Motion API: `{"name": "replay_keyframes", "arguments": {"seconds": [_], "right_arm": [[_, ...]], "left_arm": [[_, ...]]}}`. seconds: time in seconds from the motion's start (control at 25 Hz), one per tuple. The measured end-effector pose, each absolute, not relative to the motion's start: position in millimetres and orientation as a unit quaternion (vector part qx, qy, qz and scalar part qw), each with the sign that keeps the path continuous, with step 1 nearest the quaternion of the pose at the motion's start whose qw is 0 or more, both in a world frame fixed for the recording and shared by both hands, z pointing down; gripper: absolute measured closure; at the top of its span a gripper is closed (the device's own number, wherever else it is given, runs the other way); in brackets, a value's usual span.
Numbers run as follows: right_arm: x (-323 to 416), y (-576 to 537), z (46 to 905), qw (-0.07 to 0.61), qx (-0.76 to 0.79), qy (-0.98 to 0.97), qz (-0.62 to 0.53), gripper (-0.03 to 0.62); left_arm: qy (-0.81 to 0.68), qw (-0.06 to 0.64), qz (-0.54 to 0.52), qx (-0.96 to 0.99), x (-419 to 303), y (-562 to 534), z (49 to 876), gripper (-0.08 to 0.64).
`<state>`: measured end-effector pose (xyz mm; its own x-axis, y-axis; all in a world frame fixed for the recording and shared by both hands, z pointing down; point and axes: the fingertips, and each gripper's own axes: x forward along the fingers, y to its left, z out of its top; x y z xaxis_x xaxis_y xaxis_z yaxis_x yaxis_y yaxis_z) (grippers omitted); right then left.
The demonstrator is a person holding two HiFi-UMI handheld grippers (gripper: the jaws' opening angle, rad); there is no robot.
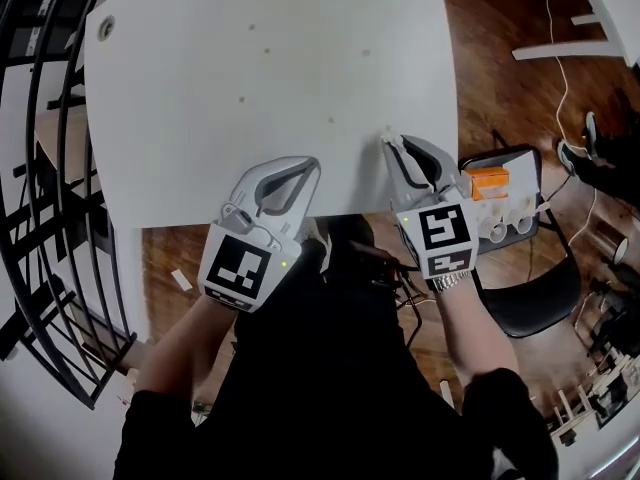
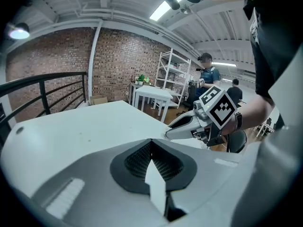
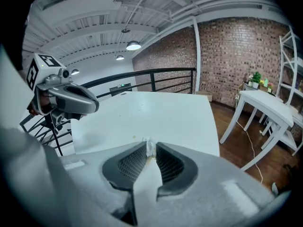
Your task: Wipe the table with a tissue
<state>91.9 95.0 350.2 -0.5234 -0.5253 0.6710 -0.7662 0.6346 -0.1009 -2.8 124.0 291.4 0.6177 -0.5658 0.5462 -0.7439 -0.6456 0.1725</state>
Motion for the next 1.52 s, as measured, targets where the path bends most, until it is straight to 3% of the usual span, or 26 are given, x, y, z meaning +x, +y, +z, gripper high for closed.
{"name": "replay_keyframes", "arguments": {"seconds": [0.72,1.52], "right_arm": [[90,81,397,0.373,0.347,-0.835,0.21,0.54],[77,74,399,0.366,0.313,-0.848,0.221,0.54]], "left_arm": [[-0.371,0.211,0.245,0.871,-7,103,310,0.545],[-0.396,0.224,0.249,0.855,-13,91,308,0.545]]}}
